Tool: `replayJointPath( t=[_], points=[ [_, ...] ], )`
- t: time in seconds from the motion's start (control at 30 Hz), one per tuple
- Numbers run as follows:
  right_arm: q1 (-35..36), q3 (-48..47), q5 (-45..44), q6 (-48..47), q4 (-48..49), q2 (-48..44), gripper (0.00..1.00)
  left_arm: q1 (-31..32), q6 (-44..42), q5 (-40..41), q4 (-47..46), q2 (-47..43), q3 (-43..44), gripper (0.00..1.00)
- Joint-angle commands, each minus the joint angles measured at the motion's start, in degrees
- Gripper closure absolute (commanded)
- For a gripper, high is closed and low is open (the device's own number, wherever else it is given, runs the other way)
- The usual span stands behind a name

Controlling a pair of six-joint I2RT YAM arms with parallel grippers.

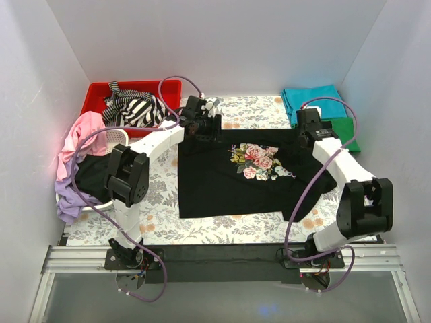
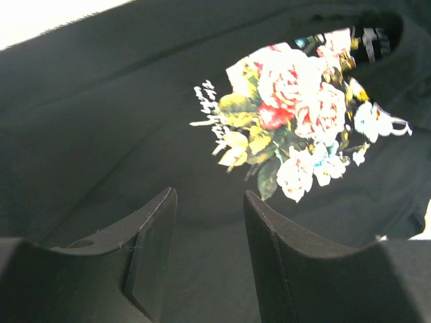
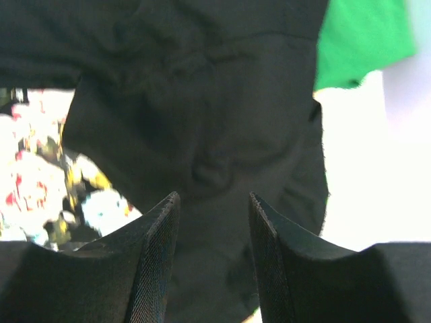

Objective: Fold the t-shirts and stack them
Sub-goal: Fold the tshirt

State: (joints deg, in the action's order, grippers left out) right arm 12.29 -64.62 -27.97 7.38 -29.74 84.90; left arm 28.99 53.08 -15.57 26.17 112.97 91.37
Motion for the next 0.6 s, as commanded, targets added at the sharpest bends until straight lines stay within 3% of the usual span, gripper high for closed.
replayJointPath(
  t=[0.0,0.3,0.57],
  points=[
    [-3.23,0.64,7.99,2.82,9.07,4.03,0.48,-3.50,1.76,-0.15,-2.08,-1.17,-0.31,0.56],
    [-5.61,-6.13,19.69,3.61,11.55,18.88,0.49,-7.72,1.77,-2.27,-3.32,6.73,3.02,0.56],
    [-5.97,-0.78,19.35,3.26,8.73,19.25,0.52,-8.86,2.29,1.84,-0.96,13.32,0.82,0.57]
  ],
)
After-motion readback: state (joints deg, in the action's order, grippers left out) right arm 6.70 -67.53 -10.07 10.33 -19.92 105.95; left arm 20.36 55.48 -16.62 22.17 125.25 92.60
